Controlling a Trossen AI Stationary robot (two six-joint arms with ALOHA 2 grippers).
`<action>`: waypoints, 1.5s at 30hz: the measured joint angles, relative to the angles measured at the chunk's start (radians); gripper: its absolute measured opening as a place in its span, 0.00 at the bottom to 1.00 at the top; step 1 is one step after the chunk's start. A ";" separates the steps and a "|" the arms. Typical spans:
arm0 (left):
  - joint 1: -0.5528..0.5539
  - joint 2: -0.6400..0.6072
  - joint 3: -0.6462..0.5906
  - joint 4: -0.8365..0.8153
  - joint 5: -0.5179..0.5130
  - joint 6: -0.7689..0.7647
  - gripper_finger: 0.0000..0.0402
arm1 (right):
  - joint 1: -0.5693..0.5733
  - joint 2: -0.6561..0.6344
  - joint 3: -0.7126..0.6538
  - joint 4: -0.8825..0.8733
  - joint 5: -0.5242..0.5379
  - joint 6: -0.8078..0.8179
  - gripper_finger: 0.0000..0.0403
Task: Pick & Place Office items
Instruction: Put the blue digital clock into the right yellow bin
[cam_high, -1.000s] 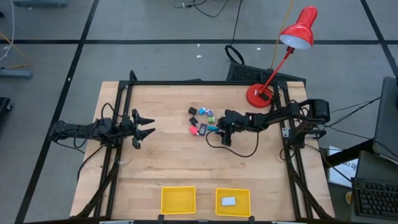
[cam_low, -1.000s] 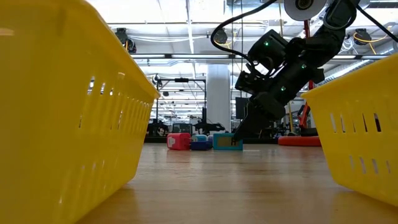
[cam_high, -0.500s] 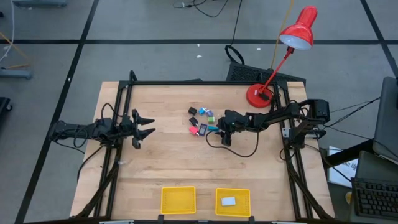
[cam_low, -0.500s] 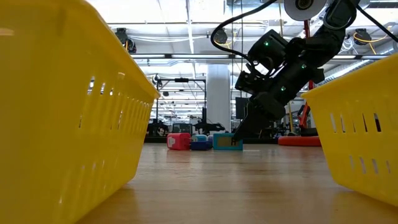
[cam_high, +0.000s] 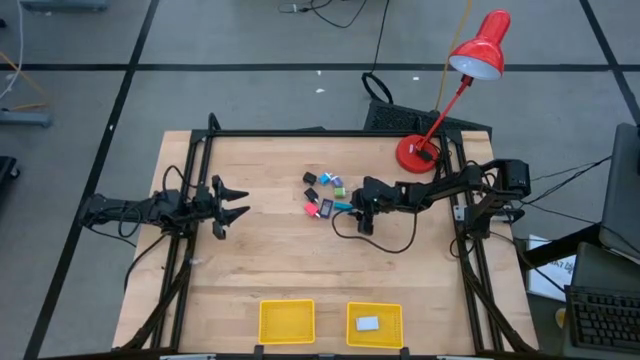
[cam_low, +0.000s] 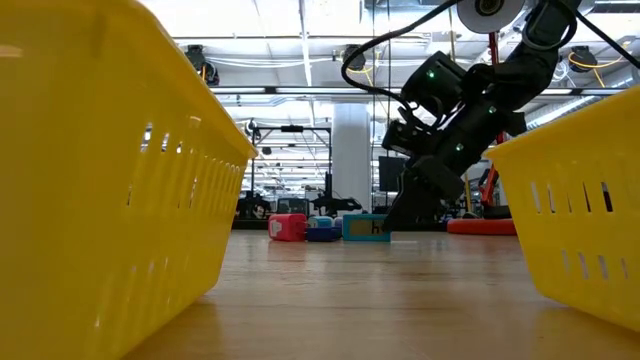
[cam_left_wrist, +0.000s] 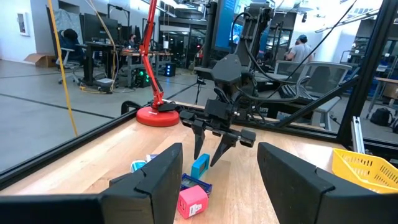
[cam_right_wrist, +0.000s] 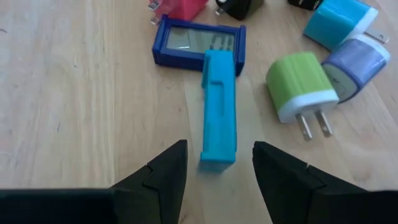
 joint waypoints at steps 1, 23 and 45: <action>0.000 0.000 0.000 0.000 0.000 0.000 0.53 | 0.000 0.000 -0.002 0.001 0.000 0.001 0.42; 0.000 0.000 0.000 0.000 0.000 0.000 0.53 | 0.001 0.000 -0.004 0.065 -0.003 0.001 0.38; 0.000 0.000 0.000 0.000 0.000 0.000 0.53 | 0.001 0.000 -0.004 0.060 -0.004 0.001 0.20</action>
